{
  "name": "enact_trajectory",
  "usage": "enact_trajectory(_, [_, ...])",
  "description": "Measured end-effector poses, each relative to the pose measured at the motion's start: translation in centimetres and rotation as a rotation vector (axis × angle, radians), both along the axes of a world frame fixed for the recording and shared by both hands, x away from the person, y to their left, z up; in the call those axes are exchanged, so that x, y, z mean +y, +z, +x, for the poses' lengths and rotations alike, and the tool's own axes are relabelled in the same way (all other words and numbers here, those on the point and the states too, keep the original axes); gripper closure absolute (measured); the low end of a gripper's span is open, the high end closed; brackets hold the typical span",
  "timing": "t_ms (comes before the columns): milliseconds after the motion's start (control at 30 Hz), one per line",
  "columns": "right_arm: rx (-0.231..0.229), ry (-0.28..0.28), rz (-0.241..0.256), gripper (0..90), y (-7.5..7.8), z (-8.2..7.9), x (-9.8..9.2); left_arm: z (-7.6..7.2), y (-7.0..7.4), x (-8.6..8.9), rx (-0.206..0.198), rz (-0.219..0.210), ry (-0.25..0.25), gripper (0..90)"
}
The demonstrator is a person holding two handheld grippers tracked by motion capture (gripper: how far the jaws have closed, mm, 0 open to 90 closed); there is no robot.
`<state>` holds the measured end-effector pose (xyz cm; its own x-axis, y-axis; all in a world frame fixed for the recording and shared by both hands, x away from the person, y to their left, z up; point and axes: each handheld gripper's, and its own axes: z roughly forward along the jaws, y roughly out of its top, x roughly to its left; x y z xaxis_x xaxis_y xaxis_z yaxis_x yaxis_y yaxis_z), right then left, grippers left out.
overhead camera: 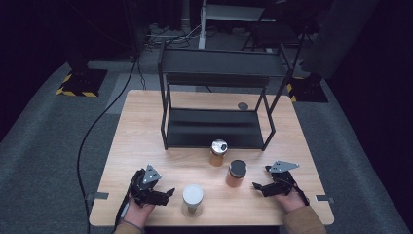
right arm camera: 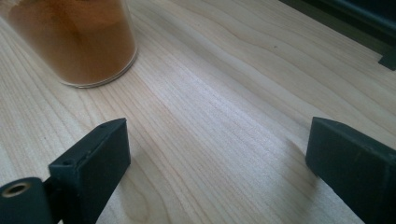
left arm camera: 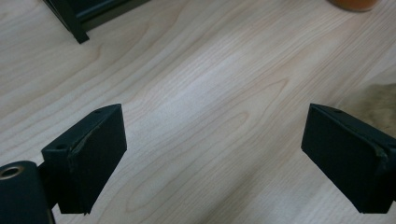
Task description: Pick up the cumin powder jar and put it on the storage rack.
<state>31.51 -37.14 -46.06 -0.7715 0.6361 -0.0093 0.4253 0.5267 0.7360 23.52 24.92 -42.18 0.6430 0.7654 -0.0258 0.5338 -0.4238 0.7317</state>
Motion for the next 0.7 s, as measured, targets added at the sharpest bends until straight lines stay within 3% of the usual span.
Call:
enact_trajectory(433, [0.000,0.000,0.000,6.2,0.0,0.0,0.0,-1.5,4.4,-0.5,-0.056,-0.012,-0.022,7.2])
enact_trajectory(700, [0.001,0.001,-0.001,6.3,0.0,0.0,0.0,-2.2,6.4,-0.7,-0.077,-0.032,-0.031,7.2])
